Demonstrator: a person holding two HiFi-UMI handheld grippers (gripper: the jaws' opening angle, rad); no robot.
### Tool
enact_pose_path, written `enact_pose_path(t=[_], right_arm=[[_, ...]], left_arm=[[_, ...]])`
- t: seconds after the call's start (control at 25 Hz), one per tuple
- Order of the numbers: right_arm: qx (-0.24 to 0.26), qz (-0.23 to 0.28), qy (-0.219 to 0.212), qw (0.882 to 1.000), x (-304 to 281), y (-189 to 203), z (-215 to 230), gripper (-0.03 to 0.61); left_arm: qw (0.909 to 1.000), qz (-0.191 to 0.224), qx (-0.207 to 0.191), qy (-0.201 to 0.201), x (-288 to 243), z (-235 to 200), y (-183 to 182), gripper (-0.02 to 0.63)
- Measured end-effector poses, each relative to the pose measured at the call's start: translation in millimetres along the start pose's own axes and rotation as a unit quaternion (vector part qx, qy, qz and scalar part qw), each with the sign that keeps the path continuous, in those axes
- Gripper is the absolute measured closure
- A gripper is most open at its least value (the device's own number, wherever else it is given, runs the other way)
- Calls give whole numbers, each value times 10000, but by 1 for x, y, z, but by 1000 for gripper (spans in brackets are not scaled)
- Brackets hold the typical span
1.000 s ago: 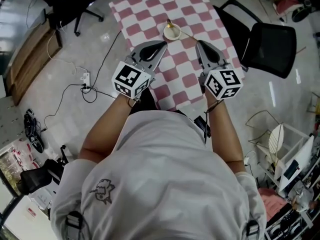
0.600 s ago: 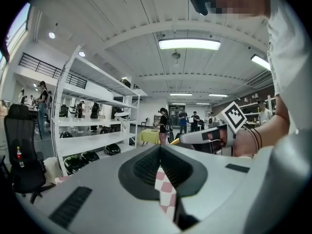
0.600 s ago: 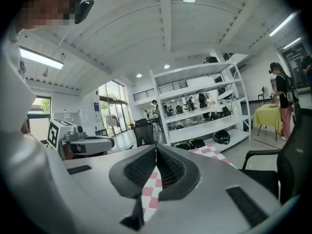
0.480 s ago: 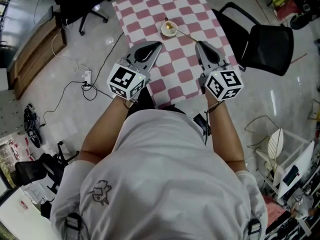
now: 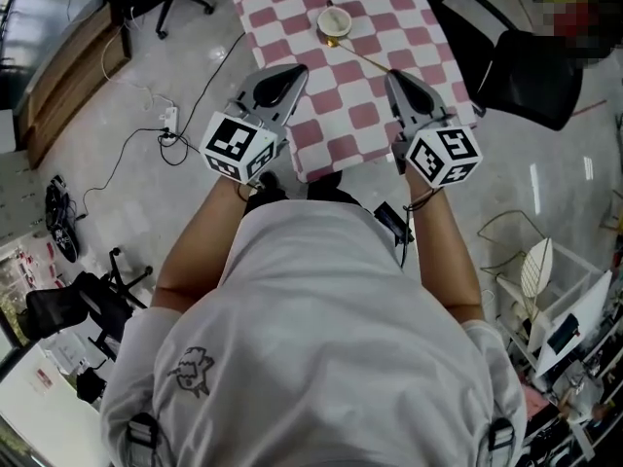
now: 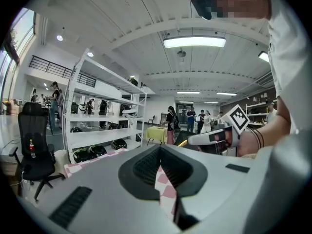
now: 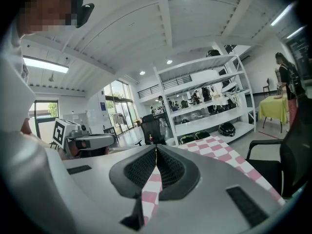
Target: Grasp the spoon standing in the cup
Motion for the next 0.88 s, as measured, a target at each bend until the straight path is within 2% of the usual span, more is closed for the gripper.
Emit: enact_pose_path(t=[0.16, 0.4, 0.88], right_arm=[[-45, 83, 87, 9999, 2, 1, -3, 546], [14, 94, 205, 9997, -3, 2, -26, 546], [120, 302, 652, 9973, -7, 12, -118, 546]], left_arm=[[9998, 41, -63, 181, 1, 6, 2, 600], [9997, 81, -21, 235, 20, -12, 2, 600], [9971, 221, -143, 710, 97, -37, 0, 600]])
Point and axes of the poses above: the fingertips, and each gripper's own axes: x backward along the fingers, z to its right, y out of its underside, the point moved 3 cm from there along x, backward along the fingers, and after that the axes turned 10 degrees about -y, right-handed, at the moved point
